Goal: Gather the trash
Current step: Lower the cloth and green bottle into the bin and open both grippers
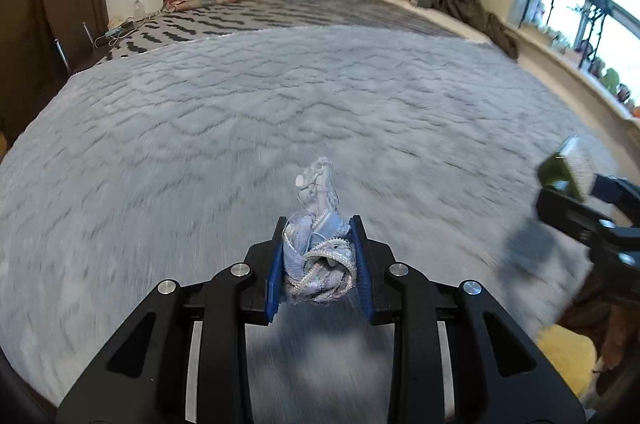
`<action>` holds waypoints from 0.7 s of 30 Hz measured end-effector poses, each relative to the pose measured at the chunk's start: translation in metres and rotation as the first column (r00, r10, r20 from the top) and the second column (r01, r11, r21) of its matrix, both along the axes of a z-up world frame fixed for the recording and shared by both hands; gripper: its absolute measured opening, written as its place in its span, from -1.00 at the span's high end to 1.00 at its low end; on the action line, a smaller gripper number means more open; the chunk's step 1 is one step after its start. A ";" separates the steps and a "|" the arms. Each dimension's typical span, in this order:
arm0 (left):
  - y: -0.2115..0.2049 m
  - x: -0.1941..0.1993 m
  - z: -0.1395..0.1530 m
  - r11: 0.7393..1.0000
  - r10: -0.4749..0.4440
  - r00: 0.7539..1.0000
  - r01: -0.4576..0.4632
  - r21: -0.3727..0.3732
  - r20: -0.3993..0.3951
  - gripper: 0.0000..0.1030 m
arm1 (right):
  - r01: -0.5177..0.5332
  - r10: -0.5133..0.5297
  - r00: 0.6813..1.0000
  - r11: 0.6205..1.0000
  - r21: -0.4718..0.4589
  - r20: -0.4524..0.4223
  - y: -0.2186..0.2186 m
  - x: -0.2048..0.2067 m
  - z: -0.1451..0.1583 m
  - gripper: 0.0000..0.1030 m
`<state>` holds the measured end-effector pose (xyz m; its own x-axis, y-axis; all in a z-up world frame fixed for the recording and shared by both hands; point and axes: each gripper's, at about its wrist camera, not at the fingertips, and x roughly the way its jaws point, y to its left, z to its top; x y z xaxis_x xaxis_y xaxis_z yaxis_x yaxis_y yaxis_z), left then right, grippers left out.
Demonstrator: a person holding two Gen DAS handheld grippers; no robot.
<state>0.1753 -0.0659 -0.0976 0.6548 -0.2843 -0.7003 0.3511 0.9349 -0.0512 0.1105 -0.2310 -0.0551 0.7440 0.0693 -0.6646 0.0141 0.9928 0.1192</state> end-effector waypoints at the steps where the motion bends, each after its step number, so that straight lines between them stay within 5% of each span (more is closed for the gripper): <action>1: 0.004 -0.014 0.002 1.000 -0.005 1.000 0.005 -0.011 0.010 0.45 | -0.003 0.004 1.000 1.000 -0.005 0.005 0.003 -0.009 0.000 -0.67; 10: 0.019 -0.111 0.000 0.998 -0.064 0.996 0.063 0.017 0.062 0.45 | -0.046 0.047 0.999 0.998 0.052 -0.024 0.020 -0.074 -0.018 -0.67; 21: 0.033 -0.172 -0.060 0.995 -0.096 0.991 0.097 0.005 -0.089 0.44 | -0.037 0.035 0.994 0.999 -0.017 -0.107 0.049 -0.138 -0.060 -0.67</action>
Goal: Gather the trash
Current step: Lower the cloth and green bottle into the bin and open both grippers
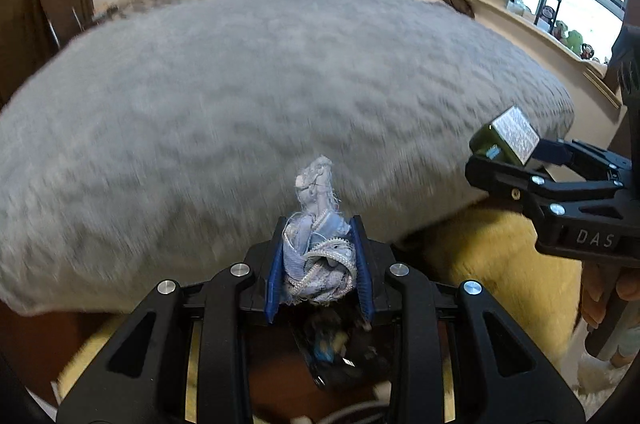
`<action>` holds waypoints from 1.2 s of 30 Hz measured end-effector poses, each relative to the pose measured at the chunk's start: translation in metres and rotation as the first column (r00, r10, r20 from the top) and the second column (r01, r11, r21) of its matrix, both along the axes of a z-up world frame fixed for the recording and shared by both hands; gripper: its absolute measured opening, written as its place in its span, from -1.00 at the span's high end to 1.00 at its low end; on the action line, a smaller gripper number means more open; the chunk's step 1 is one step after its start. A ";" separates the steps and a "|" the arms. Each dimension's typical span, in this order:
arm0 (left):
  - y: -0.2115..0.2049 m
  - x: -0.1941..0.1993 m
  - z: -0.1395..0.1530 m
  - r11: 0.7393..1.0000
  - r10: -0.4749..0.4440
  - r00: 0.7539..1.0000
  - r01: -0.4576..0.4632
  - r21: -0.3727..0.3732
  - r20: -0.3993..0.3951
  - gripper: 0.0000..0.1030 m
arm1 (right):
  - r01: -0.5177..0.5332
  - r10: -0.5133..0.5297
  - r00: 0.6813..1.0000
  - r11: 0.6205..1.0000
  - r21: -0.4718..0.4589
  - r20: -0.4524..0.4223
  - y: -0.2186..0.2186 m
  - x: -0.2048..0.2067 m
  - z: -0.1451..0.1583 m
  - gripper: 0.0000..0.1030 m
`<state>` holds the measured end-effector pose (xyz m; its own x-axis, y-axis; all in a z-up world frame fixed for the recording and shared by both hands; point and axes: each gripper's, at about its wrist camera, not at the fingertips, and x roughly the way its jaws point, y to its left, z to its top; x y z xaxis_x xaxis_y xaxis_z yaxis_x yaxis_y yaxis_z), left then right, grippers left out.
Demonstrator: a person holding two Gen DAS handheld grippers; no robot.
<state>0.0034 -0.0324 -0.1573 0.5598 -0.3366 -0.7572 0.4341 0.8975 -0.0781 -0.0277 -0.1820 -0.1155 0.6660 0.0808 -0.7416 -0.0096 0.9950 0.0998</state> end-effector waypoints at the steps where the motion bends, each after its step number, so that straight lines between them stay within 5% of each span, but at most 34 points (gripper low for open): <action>1: 0.000 -0.003 -0.008 1.000 -0.001 1.000 0.001 0.003 -0.022 0.45 | 0.001 -0.001 1.000 1.000 -0.003 -0.013 0.001 -0.002 -0.005 -0.67; 11: -0.005 -0.016 -0.070 0.998 -0.021 0.985 0.030 0.050 -0.172 0.44 | 0.002 0.006 0.982 0.999 0.041 -0.187 0.001 -0.008 -0.065 -0.67; 24: -0.010 -0.004 -0.152 0.998 -0.042 0.908 0.057 0.024 -0.418 0.44 | 0.029 0.040 0.914 0.986 0.164 -0.404 0.000 0.003 -0.148 -0.67; 32: -0.009 -0.004 -0.180 0.998 -0.040 0.871 0.055 0.016 -0.489 0.42 | 0.032 0.048 0.901 0.984 0.176 -0.432 0.001 0.012 -0.161 -0.69; 36: -0.010 -0.003 -0.179 0.998 -0.043 0.873 0.059 0.018 -0.485 0.12 | 0.040 0.044 0.904 0.982 0.187 -0.425 -0.003 0.014 -0.161 -0.77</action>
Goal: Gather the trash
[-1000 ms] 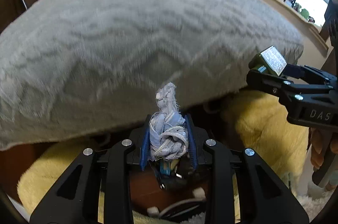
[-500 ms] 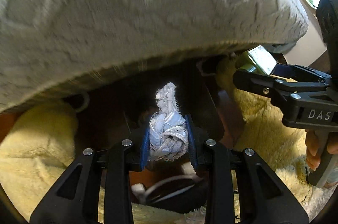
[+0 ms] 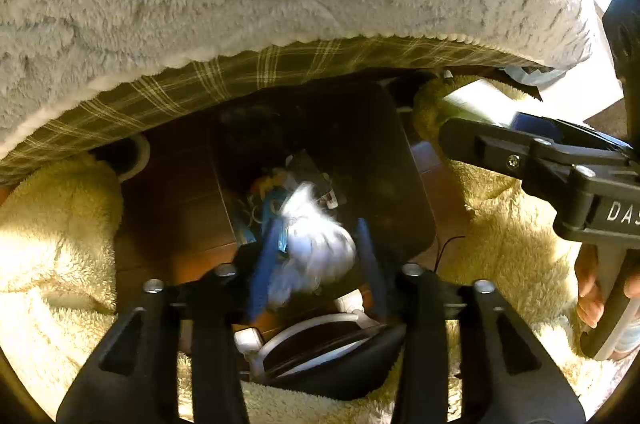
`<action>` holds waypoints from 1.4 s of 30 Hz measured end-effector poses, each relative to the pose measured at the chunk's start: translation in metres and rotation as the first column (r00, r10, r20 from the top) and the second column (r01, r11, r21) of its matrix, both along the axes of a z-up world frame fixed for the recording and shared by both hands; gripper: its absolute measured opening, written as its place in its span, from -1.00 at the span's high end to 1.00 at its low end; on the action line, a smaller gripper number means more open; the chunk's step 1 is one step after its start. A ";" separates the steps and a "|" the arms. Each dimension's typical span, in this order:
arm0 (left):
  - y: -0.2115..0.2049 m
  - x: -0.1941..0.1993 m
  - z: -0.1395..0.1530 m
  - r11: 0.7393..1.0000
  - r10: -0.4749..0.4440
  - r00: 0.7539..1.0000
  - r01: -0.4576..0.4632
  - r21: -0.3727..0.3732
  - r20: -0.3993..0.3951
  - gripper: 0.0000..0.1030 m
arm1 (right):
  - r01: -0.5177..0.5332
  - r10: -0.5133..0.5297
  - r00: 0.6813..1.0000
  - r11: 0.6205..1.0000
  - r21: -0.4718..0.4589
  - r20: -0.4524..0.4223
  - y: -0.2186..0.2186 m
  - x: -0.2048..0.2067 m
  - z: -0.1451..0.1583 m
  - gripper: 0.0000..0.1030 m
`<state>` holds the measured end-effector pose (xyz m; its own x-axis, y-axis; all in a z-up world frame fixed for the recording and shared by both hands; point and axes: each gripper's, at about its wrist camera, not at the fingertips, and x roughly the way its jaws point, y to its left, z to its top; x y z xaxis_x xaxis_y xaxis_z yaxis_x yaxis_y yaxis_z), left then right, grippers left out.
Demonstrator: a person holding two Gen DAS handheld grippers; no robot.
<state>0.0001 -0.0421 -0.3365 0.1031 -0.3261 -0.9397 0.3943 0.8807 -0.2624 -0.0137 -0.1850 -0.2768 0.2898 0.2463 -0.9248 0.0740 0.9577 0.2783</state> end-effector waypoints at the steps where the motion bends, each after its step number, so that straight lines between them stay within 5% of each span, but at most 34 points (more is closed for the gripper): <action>1: 0.001 0.001 0.003 1.000 0.003 1.000 -0.003 0.003 0.005 0.07 | 0.003 -0.003 1.000 1.000 0.002 0.003 -0.001 0.001 0.001 -0.86; 5: 0.004 0.003 0.014 1.000 0.014 1.000 -0.015 0.017 0.025 -0.15 | 0.023 -0.023 1.000 1.000 0.004 0.019 -0.006 0.002 0.009 -0.93; 9: 0.007 0.003 0.034 0.998 0.025 0.996 -0.030 0.049 0.089 -0.66 | 0.044 -0.044 0.998 0.999 -0.016 0.041 -0.013 0.002 0.019 -0.93; 12: 0.014 0.001 0.054 0.997 0.037 0.989 -0.046 0.056 0.147 -0.85 | 0.065 -0.062 0.995 0.997 -0.042 0.077 -0.018 0.000 0.032 -0.93; 17: 0.025 0.001 0.089 0.992 0.094 0.969 -0.111 0.058 0.230 -0.84 | 0.108 -0.085 0.981 0.986 -0.125 0.177 -0.024 -0.008 0.064 -0.93; 23: 0.041 -0.003 0.145 0.983 0.156 0.917 -0.181 0.034 0.366 -0.84 | 0.159 -0.090 0.944 0.966 -0.202 0.316 -0.028 -0.017 0.119 -0.93; 30: 0.058 -0.015 0.226 0.968 0.206 0.799 -0.252 0.004 0.565 -0.84 | 0.175 -0.040 0.873 0.956 -0.235 0.485 -0.029 -0.039 0.198 -0.93; 34: 0.071 -0.029 0.272 0.956 0.231 0.701 -0.293 -0.023 0.675 -0.84 | 0.241 -0.053 0.808 0.938 -0.247 0.587 -0.038 -0.058 0.243 -0.93; 42: 0.093 -0.058 0.343 0.929 0.311 0.543 -0.347 -0.129 0.780 -0.84 | 0.365 -0.071 0.688 0.894 -0.259 0.722 -0.051 -0.092 0.299 -0.93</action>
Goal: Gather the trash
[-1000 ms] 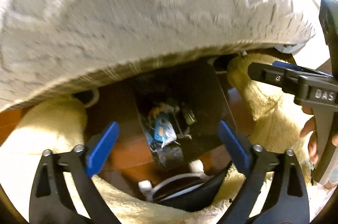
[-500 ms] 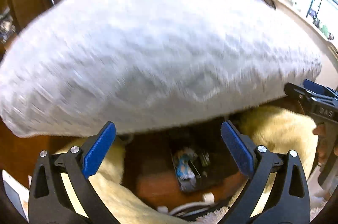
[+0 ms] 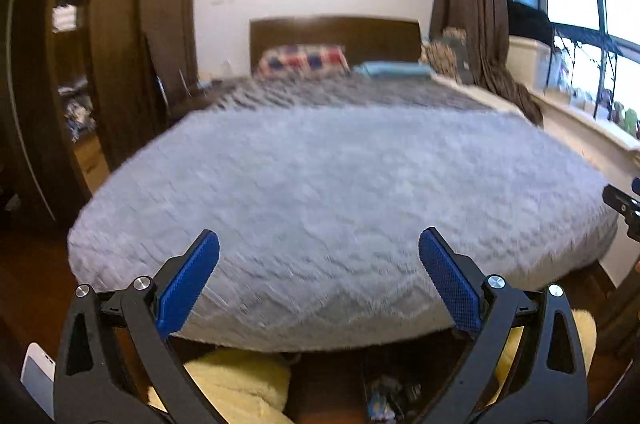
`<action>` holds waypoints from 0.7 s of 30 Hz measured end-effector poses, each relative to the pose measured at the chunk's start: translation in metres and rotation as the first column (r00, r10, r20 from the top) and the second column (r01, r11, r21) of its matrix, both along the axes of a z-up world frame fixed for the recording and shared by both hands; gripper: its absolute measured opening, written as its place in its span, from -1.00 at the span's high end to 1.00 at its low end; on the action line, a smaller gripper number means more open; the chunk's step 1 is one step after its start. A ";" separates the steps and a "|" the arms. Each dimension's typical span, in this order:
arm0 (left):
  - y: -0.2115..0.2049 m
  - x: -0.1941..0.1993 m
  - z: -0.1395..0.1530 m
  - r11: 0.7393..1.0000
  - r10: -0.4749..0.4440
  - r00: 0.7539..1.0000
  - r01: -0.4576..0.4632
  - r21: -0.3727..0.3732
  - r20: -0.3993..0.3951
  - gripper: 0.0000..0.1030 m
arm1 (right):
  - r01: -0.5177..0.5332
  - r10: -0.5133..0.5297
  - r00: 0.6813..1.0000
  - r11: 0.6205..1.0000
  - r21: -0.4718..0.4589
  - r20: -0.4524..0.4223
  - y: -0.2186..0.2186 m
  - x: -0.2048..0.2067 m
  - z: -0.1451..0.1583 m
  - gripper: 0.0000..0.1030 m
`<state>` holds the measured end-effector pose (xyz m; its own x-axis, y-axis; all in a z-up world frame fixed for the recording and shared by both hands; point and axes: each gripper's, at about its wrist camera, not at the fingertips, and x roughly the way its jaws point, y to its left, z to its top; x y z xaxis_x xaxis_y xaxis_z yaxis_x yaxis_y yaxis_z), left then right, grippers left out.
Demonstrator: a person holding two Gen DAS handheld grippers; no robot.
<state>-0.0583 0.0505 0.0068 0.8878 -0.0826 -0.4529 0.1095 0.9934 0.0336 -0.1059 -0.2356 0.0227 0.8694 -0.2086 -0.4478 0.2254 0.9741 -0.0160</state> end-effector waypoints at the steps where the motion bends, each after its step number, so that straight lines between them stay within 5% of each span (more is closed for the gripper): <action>1: 0.002 -0.005 0.008 1.000 0.009 1.000 -0.009 -0.009 0.023 -0.84 | 0.004 -0.004 1.000 1.000 0.000 0.014 -0.002 -0.004 0.005 -0.93; 9: 0.007 -0.042 0.053 0.999 0.037 0.985 -0.033 -0.028 0.170 -0.84 | 0.028 -0.025 0.991 0.999 -0.016 0.128 -0.003 -0.036 0.038 -0.93; 21: 0.010 -0.068 0.067 0.998 0.023 0.975 -0.012 -0.054 0.222 -0.84 | 0.068 -0.065 0.982 0.998 -0.009 0.177 -0.004 -0.056 0.054 -0.93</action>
<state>-0.1262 0.0605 0.0739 0.9673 -0.0843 -0.2391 0.0878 0.9961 0.0038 -0.1620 -0.2396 0.0764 0.9186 -0.2744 -0.2845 0.2906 0.9567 0.0154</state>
